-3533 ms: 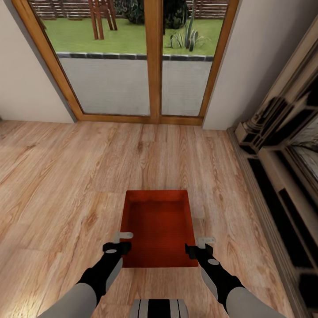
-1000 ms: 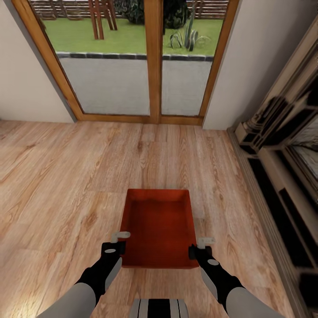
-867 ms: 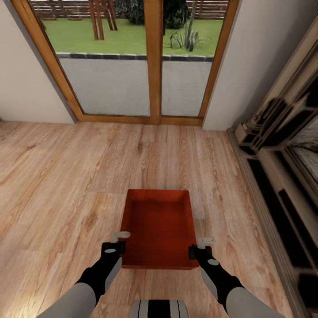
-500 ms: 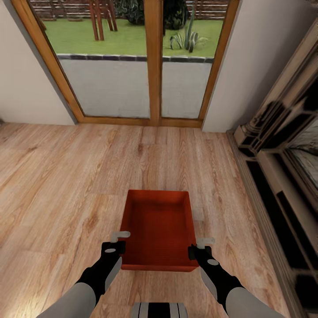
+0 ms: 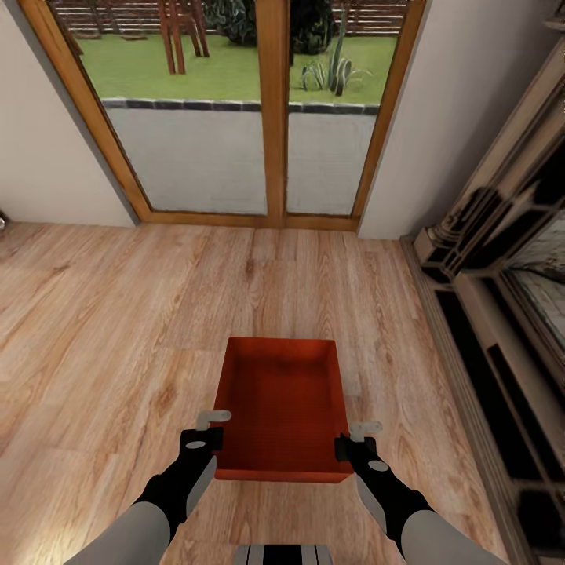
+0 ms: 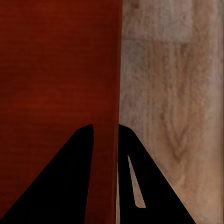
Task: Move the two storage containers from the living room to the garage. In the garage, place one container on the floor and stack the other container on top of it (either order is fine).
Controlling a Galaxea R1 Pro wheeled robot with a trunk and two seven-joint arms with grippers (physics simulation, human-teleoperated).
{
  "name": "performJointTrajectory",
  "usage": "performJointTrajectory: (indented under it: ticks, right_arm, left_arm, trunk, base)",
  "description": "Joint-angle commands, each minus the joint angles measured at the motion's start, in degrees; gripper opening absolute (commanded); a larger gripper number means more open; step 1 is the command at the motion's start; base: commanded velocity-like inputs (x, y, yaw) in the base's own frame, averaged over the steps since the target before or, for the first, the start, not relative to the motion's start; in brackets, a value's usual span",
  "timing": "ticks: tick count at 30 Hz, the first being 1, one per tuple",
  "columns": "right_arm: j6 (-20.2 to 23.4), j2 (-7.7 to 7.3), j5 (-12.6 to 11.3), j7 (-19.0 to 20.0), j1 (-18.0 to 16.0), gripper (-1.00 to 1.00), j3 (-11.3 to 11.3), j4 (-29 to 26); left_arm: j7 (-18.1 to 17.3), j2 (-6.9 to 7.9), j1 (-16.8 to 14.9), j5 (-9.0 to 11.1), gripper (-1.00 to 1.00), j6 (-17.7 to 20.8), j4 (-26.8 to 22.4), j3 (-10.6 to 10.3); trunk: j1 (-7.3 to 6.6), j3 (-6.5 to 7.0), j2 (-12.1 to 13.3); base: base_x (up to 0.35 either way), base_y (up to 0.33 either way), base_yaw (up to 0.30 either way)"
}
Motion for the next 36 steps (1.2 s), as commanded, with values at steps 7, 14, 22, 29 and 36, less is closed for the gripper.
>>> performJointTrajectory:
  ticks: [7, 14, 22, 29, 36]
  right_arm:
    - [-0.2, -0.05, -0.1, -0.5, 0.0, -1.00, 0.3, 0.1]
    - [-0.2, -0.05, -0.1, -0.5, 0.0, -1.00, 0.2, 0.1]
    - [-0.2, -0.11, -0.1, -0.5, 0.0, -1.00, 0.2, 0.1]
    - [-0.2, -0.05, -0.1, -0.5, 0.0, -1.00, 0.2, 0.1]
    - [-0.2, -0.05, -0.1, -0.5, 0.0, -1.00, 0.2, 0.1]
  left_arm:
    - [0.6, 0.07, 0.0, -0.1, -1.00, 0.4, -0.1, -0.4]
    - [0.6, 0.07, 0.0, -0.1, -1.00, 0.4, -0.1, -0.4]
    - [0.6, 0.05, 0.0, -0.1, -1.00, 0.4, -0.2, -0.4]
    - [0.6, 0.12, 0.0, -0.1, -1.00, 0.4, -0.2, -0.4]
    - [0.4, 0.13, 0.0, -0.1, -1.00, 0.5, 0.3, -0.4]
  trunk:
    - [-1.55, 1.23, 2.8]
    - [-3.09, 2.49, 5.6]
    - [-4.84, 3.92, 8.8]
    - [-6.38, 5.18, 11.6]
    - [-7.92, 6.44, 14.4]
  base:
    - [0.000, 0.000, 0.000]
    - [0.000, 0.000, 0.000]
    - [0.000, 0.000, 0.000]
    - [0.000, 0.000, 0.000]
    - [0.000, 0.000, 0.000]
